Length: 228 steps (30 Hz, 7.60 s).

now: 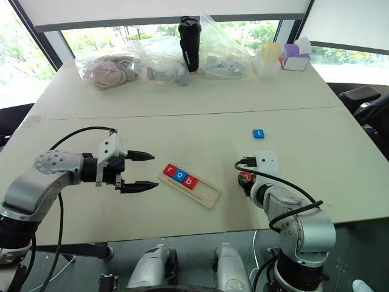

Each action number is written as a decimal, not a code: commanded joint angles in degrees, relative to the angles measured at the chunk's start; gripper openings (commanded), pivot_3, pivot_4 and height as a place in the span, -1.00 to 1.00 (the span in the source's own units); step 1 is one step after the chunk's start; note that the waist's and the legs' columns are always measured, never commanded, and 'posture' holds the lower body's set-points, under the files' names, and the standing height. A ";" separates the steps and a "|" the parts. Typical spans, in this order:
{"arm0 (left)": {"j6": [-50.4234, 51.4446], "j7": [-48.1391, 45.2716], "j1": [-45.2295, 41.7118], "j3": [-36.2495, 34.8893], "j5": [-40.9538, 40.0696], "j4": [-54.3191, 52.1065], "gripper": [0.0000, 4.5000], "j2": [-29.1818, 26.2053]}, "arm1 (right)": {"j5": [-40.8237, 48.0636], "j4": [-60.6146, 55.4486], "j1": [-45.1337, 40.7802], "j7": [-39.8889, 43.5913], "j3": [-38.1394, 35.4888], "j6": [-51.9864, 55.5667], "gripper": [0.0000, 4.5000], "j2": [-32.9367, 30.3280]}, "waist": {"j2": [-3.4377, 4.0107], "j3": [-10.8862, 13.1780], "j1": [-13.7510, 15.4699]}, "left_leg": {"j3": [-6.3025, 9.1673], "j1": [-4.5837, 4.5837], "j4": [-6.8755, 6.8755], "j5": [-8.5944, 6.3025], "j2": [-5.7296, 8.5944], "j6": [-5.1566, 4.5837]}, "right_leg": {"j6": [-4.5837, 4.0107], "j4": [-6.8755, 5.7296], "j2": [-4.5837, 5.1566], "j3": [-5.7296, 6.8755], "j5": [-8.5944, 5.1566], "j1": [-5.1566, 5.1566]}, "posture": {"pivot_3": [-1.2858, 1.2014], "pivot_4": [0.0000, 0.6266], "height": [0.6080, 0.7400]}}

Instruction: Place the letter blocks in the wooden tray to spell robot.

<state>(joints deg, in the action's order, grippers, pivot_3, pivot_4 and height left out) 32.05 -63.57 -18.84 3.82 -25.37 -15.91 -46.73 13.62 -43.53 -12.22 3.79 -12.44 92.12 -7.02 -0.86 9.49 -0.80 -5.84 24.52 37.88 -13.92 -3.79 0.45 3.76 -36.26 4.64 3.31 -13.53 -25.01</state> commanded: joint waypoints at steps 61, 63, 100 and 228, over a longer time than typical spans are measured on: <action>-0.76 -2.88 1.84 -1.48 0.56 -1.89 1.00 -4.98 | -1.19 49.18 -4.39 65.32 12.63 -87.31 -0.47 -42.02 | -0.01 0.29 0.34 | -0.11 -0.37 0.15 -0.02 0.04 -0.05 | 0.00 0.04 -0.01 0.00 0.04 0.47 | 0.03 -0.52 1.00; -1.16 -3.20 1.24 -1.04 0.78 -1.00 1.00 -4.68 | 3.44 36.38 -0.23 61.41 9.72 -76.88 -0.47 -42.22 | -0.01 0.29 0.38 | -0.10 -0.25 0.15 -0.02 0.04 -0.05 | 0.00 0.03 -0.01 0.00 0.04 0.37 | 0.03 -0.52 1.00; -2.65 -4.61 -1.55 1.03 2.10 1.16 1.00 -3.07 | 8.32 1.59 1.74 19.83 26.90 -31.62 -0.47 -24.61 | -0.05 0.27 0.18 | -0.01 0.01 0.13 -0.03 0.02 -0.07 | -0.05 0.07 -0.02 0.01 0.06 0.10 | 0.03 -0.52 1.00; -3.48 -5.25 -4.97 2.60 2.25 4.10 1.00 1.08 | 8.66 8.43 13.13 49.60 -3.02 -50.86 0.97 -38.72 | 0.05 0.35 0.54 | -0.06 0.04 -0.18 -0.02 0.14 -0.06 | 0.19 0.20 -0.03 -0.03 -0.10 0.12 | 0.03 -0.52 1.00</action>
<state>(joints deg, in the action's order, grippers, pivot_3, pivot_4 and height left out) 29.31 -68.56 -22.97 6.76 -23.01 -10.27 -45.46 22.93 -37.99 -0.38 48.30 -14.10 48.20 -43.48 -0.82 9.84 -0.27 -5.92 24.56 37.78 -13.95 -3.63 0.37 3.96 -36.07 4.63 3.26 -13.63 -24.87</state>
